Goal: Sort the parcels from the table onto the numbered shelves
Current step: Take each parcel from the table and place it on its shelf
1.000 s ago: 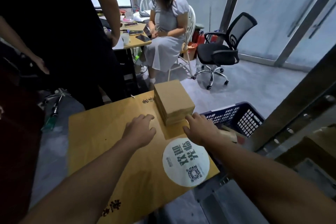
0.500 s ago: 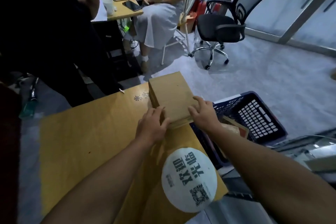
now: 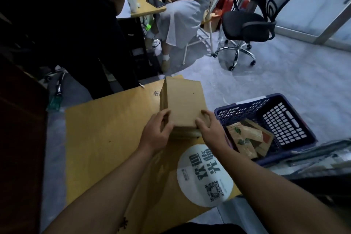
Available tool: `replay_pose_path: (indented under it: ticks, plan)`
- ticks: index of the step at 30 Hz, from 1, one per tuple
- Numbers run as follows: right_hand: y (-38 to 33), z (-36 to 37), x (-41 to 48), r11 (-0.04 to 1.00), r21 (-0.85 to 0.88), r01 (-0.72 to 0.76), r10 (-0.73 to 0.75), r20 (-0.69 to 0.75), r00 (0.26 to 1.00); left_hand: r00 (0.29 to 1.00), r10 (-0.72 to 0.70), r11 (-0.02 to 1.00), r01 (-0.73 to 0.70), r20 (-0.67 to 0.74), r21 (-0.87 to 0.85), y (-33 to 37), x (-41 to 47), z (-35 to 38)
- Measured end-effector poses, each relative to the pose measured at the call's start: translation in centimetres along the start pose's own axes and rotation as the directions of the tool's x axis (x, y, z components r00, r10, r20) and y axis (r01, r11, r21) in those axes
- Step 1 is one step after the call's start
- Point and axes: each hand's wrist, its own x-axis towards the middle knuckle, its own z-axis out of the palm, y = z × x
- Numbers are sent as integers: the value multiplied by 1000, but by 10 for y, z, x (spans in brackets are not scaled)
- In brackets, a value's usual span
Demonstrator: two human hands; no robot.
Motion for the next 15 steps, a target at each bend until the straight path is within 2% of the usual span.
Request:
replay_pose_path:
  ticks: [5, 10, 13, 15]
  plan:
    - [19, 13, -60, 976, 215, -39, 22, 80, 997, 998, 13, 999, -16, -68, -45, 1, -55, -18]
    - [44, 18, -105, 937, 318, -143, 89, 180, 980, 996, 28, 993, -19, -80, 114, -15, -95, -19]
    - [49, 16, -120, 896, 402, -187, 110, 208, 972, 991, -79, 992, 90, -112, 93, -22, -107, -19]
    - [50, 11, -125, 887, 403, -227, 138, 238, 961, 985, -164, 984, 167, -57, 59, -25, -112, -17]
